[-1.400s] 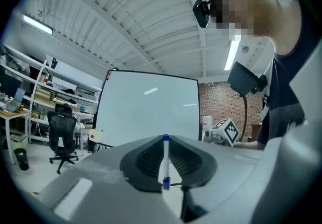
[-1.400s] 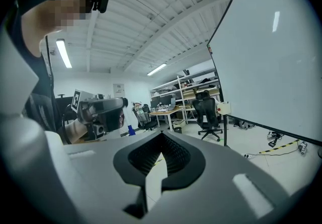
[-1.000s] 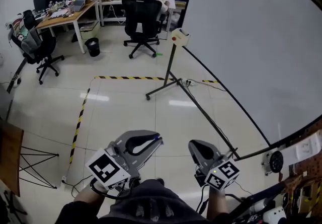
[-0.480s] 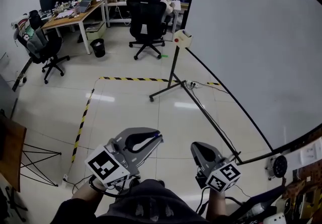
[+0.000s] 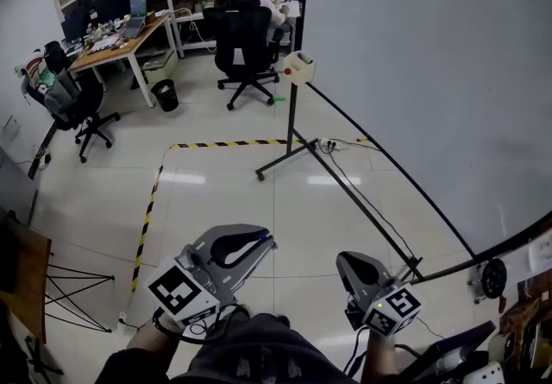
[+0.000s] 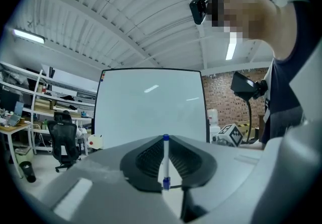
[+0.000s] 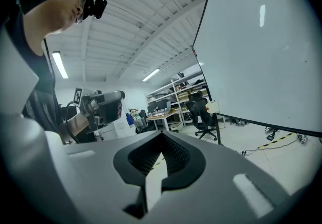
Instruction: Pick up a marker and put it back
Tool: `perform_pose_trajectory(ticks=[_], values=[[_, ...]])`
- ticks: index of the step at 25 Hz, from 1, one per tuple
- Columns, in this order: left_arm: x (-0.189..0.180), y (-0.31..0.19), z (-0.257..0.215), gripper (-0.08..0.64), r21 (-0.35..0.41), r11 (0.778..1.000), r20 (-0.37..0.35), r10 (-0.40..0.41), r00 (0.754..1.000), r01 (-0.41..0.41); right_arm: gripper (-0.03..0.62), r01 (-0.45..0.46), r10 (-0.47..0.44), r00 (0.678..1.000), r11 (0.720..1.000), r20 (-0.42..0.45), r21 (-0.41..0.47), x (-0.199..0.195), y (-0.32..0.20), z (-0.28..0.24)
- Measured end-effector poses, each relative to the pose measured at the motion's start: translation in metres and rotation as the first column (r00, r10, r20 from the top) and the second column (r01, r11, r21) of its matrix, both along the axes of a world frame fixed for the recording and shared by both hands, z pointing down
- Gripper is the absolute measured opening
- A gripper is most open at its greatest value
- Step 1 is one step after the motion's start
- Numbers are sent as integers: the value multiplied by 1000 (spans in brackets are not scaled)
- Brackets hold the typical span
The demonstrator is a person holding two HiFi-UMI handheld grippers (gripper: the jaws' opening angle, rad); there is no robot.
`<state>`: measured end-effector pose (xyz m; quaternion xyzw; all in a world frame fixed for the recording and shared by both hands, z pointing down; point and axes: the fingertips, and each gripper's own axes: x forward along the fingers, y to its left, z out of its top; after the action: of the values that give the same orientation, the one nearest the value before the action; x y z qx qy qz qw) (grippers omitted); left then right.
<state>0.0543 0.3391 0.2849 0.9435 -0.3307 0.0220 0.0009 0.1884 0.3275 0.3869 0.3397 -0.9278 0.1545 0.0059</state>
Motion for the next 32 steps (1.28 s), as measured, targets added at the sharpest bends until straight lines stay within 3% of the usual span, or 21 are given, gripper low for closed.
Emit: perform_pose_trajectory(ticks=[4,9,11,13,25,32], values=[[-1,-15,-7,35,16,1000,-41,-7,999,8,2,-16,16,1000,1000,-1,4,5,-10,0],[-12,-53,-12,35,46,999,-41,12,999,-10,2,-25,24,999,1000,-34,-7,0,-45,-1],[-18,-74,-16,35,52,999,-79,15,997,-11,2,-30,29,998,1000,-56,-5,-4,-64,-2],[-25,-97,-18,35,53,998,-111,20,994,-14,2,-44,44,997,999,-68,-6,-11,-86,-3],[-79,-235,-19,35,58,993,-111,105,988,-99,2,-83,86,991,996,-98,40,-79,-224,-20],[-96,-284,-26,35,56,994,-166,103,981,-95,2,-116,117,986,993,-117,14,-84,-267,-18]])
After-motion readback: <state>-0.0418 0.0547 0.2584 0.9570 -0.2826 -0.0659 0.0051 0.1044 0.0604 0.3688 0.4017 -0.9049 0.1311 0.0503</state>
